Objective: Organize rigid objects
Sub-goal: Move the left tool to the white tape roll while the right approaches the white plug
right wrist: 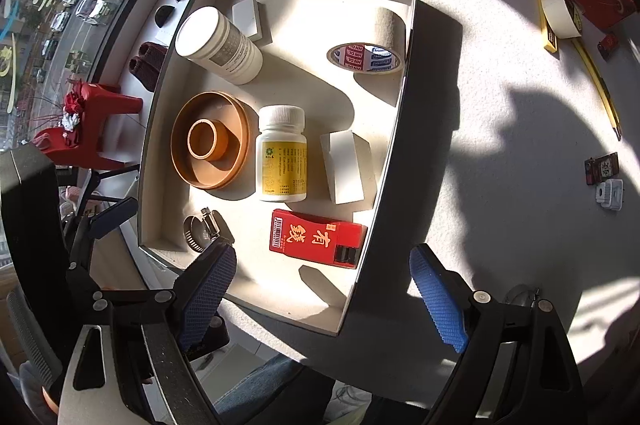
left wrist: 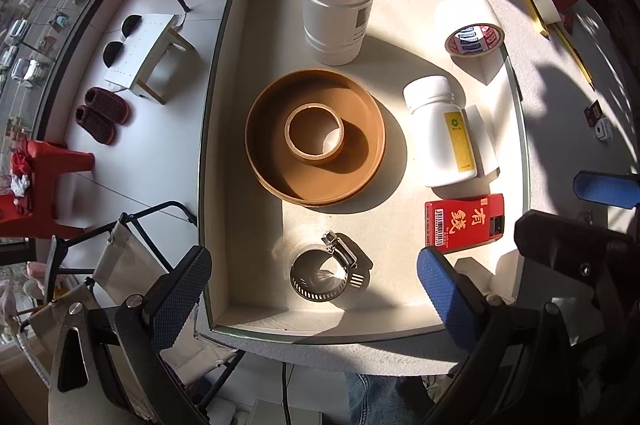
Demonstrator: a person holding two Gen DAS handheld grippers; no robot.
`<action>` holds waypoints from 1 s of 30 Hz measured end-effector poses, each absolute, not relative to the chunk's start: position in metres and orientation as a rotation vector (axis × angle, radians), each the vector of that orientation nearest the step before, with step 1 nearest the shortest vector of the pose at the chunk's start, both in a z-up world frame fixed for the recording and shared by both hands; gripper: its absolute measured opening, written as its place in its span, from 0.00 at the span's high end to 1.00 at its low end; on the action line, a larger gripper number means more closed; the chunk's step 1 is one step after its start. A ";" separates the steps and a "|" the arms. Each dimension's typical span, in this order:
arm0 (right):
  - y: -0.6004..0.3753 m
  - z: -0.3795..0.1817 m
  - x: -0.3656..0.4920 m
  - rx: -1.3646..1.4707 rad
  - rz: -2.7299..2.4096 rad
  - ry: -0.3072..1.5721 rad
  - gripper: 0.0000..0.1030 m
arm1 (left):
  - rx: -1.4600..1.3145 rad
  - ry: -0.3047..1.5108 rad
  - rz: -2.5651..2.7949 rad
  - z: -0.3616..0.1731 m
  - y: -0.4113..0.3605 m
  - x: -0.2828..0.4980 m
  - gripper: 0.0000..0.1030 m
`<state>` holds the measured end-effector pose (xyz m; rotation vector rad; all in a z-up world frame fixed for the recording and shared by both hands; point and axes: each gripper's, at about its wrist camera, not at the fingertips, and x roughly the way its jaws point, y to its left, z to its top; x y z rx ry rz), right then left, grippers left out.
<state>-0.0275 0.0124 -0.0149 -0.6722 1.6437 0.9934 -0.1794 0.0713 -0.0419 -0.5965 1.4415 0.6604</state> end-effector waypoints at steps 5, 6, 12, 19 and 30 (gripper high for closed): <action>-0.006 -0.019 -0.012 -0.622 0.929 1.672 0.13 | -0.570 1.463 0.604 -0.038 0.061 -0.167 0.00; -0.012 -0.021 -0.007 -0.615 0.911 1.677 0.13 | -0.558 1.467 0.593 -0.038 0.059 -0.163 0.00; -0.060 -0.038 0.028 -0.535 0.758 1.742 0.13 | -0.500 1.474 0.518 -0.030 0.040 -0.134 0.00; -0.115 -0.052 0.064 -0.433 0.611 1.783 0.13 | -0.457 1.462 0.421 -0.019 0.014 -0.084 0.00; -0.172 -0.061 0.141 -0.306 0.469 1.775 0.13 | -0.598 1.412 0.445 -0.015 0.014 0.021 0.00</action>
